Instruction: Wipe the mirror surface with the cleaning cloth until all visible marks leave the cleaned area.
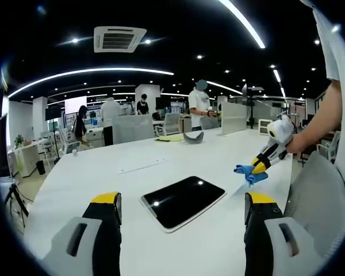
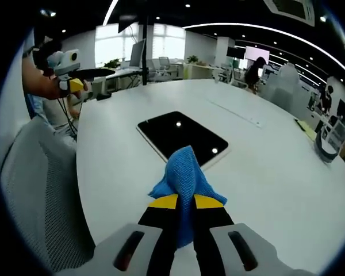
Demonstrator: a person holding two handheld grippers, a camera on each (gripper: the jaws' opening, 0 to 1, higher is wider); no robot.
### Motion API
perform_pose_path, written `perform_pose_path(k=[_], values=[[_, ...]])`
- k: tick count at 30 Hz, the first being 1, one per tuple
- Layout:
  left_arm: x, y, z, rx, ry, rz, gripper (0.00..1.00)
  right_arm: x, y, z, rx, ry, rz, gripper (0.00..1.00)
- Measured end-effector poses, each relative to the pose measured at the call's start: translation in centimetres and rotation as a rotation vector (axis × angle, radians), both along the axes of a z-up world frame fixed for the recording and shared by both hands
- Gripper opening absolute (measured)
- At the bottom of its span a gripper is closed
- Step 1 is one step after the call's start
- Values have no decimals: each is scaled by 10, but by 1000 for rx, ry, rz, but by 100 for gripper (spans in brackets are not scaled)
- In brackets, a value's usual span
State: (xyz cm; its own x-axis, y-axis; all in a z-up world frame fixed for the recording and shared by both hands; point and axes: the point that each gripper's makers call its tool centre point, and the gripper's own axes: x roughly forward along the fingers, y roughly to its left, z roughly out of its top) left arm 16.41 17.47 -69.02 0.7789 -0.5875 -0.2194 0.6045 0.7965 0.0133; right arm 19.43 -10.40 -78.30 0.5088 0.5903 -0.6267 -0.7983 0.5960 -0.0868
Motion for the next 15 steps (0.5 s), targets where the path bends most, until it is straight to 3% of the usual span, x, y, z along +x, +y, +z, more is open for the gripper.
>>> perform_pose_path(k=[15], values=[[2,0,-2,7,4,-11,89,17,15,17,31,-29,15,4]])
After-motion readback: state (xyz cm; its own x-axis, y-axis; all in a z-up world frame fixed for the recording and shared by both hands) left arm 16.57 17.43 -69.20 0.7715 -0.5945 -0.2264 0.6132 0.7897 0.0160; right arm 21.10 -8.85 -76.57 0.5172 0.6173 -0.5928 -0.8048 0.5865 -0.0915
